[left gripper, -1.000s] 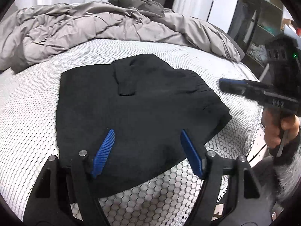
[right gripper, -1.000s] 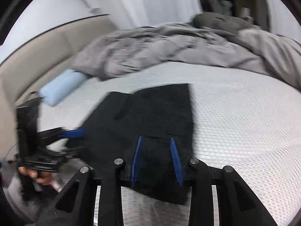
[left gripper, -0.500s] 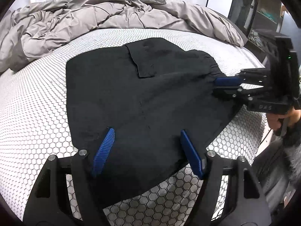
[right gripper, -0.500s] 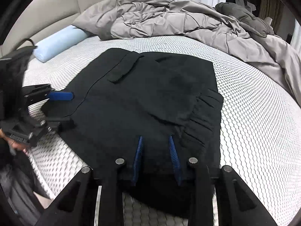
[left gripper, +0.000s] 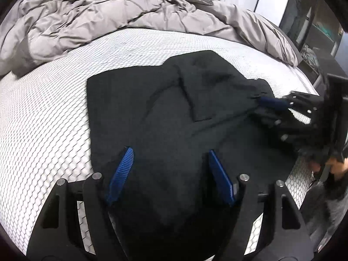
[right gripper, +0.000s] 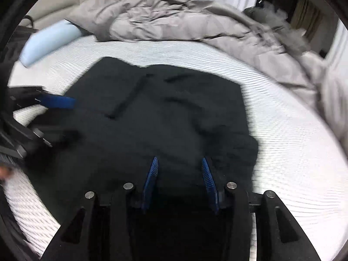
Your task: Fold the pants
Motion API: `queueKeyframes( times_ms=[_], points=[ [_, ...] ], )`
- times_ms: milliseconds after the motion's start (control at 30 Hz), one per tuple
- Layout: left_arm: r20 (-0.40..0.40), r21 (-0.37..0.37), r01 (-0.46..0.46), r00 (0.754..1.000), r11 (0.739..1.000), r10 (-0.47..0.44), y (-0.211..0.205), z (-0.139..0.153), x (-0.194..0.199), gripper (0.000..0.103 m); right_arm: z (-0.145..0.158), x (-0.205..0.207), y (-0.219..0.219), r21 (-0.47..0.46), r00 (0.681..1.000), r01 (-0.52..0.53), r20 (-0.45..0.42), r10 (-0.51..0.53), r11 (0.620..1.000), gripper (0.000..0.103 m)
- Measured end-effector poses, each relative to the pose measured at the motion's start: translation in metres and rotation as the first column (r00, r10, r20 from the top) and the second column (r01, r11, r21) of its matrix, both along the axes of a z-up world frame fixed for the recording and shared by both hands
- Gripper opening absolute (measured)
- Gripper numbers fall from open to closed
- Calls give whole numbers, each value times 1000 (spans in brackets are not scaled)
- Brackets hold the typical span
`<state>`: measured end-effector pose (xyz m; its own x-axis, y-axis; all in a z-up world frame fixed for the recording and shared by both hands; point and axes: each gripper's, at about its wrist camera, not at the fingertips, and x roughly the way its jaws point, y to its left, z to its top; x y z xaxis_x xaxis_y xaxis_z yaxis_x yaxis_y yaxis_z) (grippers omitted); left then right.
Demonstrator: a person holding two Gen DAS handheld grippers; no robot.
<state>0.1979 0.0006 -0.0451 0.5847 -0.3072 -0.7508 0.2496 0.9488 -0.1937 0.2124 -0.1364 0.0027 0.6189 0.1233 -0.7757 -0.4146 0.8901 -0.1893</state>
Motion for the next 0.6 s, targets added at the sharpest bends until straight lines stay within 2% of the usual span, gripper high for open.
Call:
queueKeyframes(
  times_ms=[133, 233, 333, 400, 433, 467, 500, 533, 600],
  points=[
    [1, -2, -34, 999, 999, 34, 8, 9, -7, 70, 9, -5, -11, 41, 1000, -5, 18, 4, 999, 40],
    [50, -44, -56, 997, 997, 58, 13, 27, -10, 69, 22, 1, -11, 190, 999, -20, -39, 28, 981, 40],
    [42, -12, -88, 995, 996, 89, 13, 37, 16, 69, 31, 16, 5, 215, 999, -22, -23, 28, 976, 41],
    [-5, 17, -97, 995, 995, 97, 12, 32, 41, 69, 29, 30, 17, 225, 998, -26, -43, 37, 974, 41],
    [-37, 41, -100, 994, 994, 102, 12, 25, 54, 69, 24, 38, 24, 214, 998, -20, -56, 32, 977, 42],
    [-73, 73, -96, 992, 993, 102, 13, 12, 65, 69, 14, 45, 32, 167, 998, -15, -65, 26, 986, 42],
    [-84, 67, -84, 992, 994, 89, 15, 5, 72, 71, 5, 49, 37, 109, 997, -19, -69, 26, 994, 42],
    [-74, 41, -69, 995, 997, 72, 20, 0, 72, 73, -8, 49, 40, 20, 997, -25, -69, 26, 1000, 42],
    [-53, 32, -73, 996, 997, 75, 27, -1, 68, 78, -12, 44, 29, -42, 998, -19, -65, 16, 999, 42]
  ],
)
